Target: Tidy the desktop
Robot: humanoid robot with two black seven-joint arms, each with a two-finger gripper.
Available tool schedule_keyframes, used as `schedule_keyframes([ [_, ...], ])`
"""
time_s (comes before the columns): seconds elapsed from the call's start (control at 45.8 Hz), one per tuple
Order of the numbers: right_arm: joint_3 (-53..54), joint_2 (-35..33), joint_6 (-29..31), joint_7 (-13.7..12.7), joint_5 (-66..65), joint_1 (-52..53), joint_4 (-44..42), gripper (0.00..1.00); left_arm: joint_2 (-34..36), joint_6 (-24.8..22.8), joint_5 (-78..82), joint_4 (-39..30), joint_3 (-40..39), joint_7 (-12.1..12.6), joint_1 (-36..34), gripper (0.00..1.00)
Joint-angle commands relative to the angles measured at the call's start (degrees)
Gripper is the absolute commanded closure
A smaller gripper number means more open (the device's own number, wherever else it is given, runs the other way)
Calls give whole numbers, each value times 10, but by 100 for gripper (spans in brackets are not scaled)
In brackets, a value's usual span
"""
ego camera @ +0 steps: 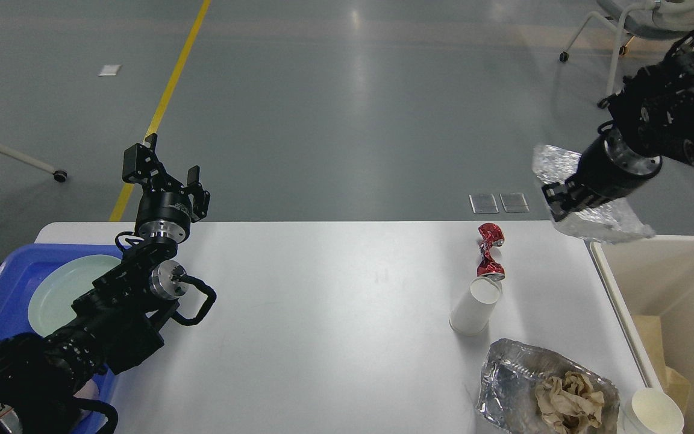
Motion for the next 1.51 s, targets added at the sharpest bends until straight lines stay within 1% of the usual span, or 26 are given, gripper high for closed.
schedule_keyframes([
  [0.0,-64,-2,-39,0,4,-86,-59,100,0,0,0,-1,0,0,0,0],
  [0.153,-80,-25,-48,-1,7,-167,-106,100,0,0,0,-1,0,0,0,0],
  [0.24,-95,-26,-58,-2,7,-207,-126,90,0,0,1,0,0,0,0,0],
  [0.262,-101,-26,-61,-2,7,-218,-132,86,0,0,0,-1,0,0,0,0],
  [0.328,-122,-26,-73,-9,8,-247,-155,66,0,0,0,-1,0,0,0,0],
  [0.437,-141,-27,-97,-31,9,-285,-183,27,0,0,1,-1,0,0,0,0],
  [0.459,-142,-29,-101,-33,9,-289,-184,21,0,0,1,0,0,0,0,0],
  [0.503,-143,-30,-103,-35,9,-290,-184,15,0,0,0,-1,0,0,0,0],
  [0.656,-139,-29,-102,-35,11,-280,-184,8,0,0,0,0,0,0,0,0],
  [0.809,-131,-26,-97,-33,32,-240,-179,8,0,0,1,-1,0,0,0,0],
  [0.983,-81,-9,-93,-32,33,-146,-146,8,0,0,0,0,0,0,0,0],
  [1.071,-46,12,-80,-31,33,-82,-124,5,0,0,0,0,0,0,0,0],
  [1.136,-4,31,-56,-32,33,-45,-111,5,0,0,0,0,0,0,0,0],
  [1.333,138,68,50,-34,33,68,-58,5,0,0,1,0,0,0,0,0],
  [1.399,181,71,74,-35,33,108,-25,5,0,0,0,-1,0,0,0,0],
  [1.486,235,71,98,-35,38,165,42,5,0,0,0,0,0,0,0,0],
])
